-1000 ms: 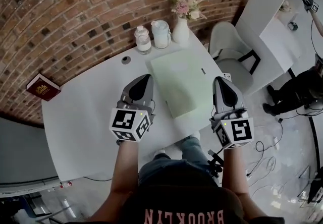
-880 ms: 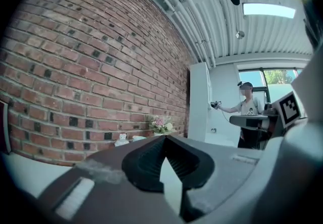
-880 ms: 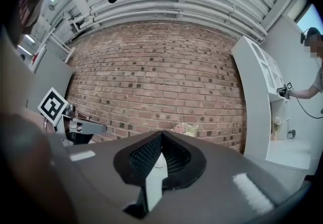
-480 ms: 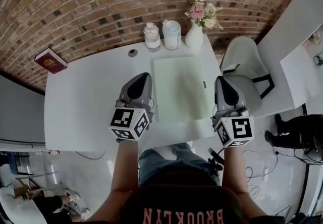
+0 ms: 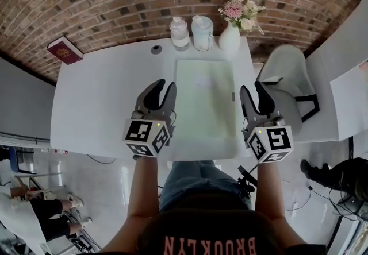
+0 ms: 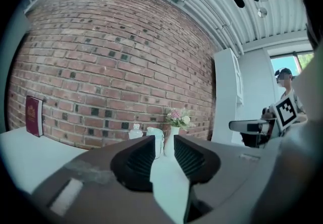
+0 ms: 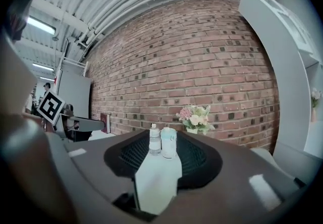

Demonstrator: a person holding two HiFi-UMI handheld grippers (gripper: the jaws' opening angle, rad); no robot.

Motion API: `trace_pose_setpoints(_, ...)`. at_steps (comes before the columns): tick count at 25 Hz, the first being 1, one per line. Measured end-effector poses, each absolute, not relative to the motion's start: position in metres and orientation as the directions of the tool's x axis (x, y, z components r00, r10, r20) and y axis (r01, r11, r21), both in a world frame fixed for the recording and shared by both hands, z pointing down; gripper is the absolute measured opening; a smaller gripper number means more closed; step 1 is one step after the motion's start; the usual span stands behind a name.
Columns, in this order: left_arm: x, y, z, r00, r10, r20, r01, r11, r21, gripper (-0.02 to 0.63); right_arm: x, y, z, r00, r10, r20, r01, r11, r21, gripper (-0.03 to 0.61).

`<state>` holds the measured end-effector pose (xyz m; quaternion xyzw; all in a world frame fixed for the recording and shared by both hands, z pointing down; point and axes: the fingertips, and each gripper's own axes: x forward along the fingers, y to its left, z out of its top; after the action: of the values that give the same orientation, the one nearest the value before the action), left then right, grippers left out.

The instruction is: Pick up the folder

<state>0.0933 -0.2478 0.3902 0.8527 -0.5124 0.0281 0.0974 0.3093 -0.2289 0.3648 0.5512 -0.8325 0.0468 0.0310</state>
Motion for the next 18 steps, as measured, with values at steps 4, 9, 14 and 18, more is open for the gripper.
trace_pose_setpoints(4, 0.095, -0.254, 0.399, 0.477, -0.861, 0.174, -0.877, -0.455, 0.154, 0.104, 0.314, -0.238, 0.379, -0.391, -0.908, 0.153, -0.921, 0.384, -0.069, 0.192)
trace_pose_setpoints(9, 0.091, -0.263, 0.421, 0.476, -0.847, 0.235, -0.878, -0.446, 0.174, 0.104, 0.314, -0.250, 0.407, -0.385, -0.890, 0.242, -0.923, 0.368, -0.115, 0.192)
trace_pose_setpoints(14, 0.089, -0.269, 0.460, 0.483, -0.813, 0.325, -0.875, -0.433, 0.216, 0.104, 0.310, -0.256, 0.449, -0.381, -0.861, 0.338, -0.924, 0.347, -0.158, 0.192)
trace_pose_setpoints(18, 0.088, -0.268, 0.489, 0.480, -0.785, 0.391, -0.876, -0.404, 0.263, 0.122, 0.310, -0.256, 0.480, -0.386, -0.825, 0.413, -0.922, 0.334, -0.195, 0.195)
